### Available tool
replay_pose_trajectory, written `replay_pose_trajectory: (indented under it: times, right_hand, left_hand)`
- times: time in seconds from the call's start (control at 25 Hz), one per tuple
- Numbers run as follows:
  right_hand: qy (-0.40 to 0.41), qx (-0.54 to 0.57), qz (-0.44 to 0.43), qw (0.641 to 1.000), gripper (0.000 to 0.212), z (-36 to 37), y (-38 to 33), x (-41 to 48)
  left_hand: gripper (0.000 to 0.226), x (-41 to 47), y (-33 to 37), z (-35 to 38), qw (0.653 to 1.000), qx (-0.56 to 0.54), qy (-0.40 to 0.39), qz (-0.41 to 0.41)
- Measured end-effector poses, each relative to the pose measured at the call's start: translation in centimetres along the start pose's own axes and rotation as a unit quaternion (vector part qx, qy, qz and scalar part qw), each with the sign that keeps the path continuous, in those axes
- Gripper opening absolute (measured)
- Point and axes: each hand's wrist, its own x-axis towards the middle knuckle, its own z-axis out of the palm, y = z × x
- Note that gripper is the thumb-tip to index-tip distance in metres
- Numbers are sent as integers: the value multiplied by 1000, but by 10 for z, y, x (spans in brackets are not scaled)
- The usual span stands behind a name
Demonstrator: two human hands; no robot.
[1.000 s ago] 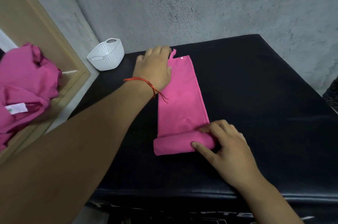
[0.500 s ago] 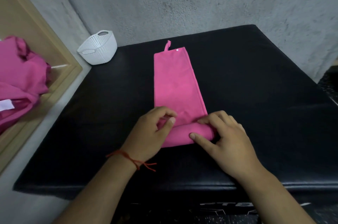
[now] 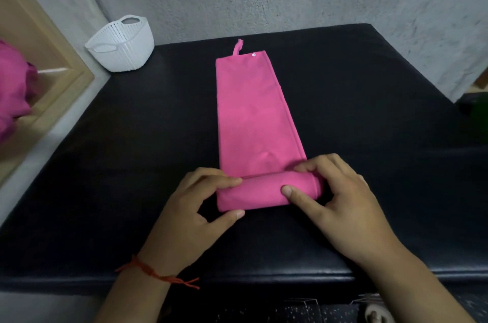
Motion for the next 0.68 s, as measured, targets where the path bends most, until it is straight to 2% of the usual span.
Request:
replay_pose_trajectory:
  times: [0.44,0.68]
  right_hand:
    - [5,-21,11,1000,23,3,-4,1]
    - [-2,-23,19,1000,35,1,-4,0]
  left_hand:
    - [41,3,-3,6,998,-43,-3,-52]
    - [42,6,-7,9,998,-5,-16,-62]
